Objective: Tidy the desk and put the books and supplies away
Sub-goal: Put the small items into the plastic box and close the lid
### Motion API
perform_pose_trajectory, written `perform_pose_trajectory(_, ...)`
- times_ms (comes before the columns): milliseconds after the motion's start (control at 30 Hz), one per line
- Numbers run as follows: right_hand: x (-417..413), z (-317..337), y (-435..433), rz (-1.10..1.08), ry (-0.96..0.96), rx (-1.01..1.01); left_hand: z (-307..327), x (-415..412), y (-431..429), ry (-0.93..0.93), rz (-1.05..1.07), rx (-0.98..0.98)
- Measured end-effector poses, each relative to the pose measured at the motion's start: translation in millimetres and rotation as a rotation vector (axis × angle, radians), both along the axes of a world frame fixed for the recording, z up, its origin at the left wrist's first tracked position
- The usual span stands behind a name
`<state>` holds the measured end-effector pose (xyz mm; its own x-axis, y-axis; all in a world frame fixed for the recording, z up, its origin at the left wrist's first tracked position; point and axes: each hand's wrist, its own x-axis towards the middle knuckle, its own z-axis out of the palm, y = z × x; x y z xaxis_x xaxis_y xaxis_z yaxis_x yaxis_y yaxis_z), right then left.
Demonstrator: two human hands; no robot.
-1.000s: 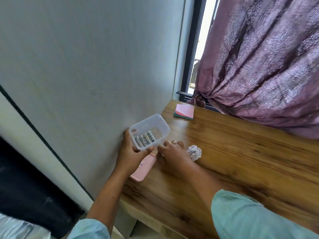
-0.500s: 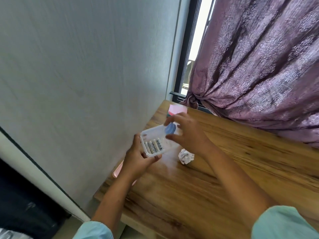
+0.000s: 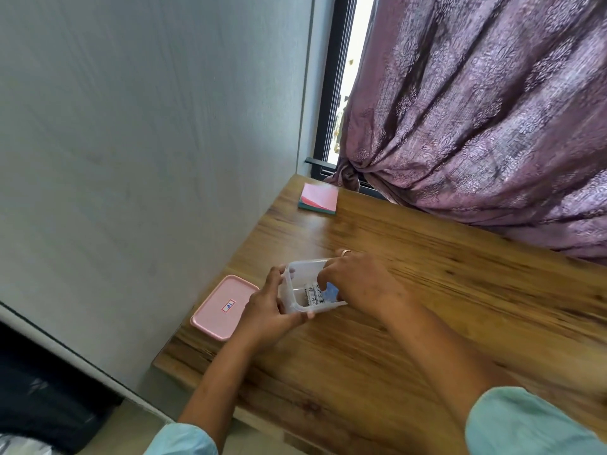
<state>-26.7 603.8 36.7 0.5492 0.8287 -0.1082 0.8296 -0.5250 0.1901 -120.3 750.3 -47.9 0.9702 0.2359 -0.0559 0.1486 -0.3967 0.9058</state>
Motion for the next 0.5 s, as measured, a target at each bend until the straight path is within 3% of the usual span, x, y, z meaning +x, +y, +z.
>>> perform_pose_trajectory(267,0.8,3.9,-12.8,-0.033,0.092,0.045,-1.9,-8.1,-9.3,0.001,-0.002,-0.106)
perform_pose_trajectory(500,-5.6,9.1,-12.0,-0.154,0.144,-0.096,1.6,-8.2,-28.0,-0.07,-0.025,-0.092)
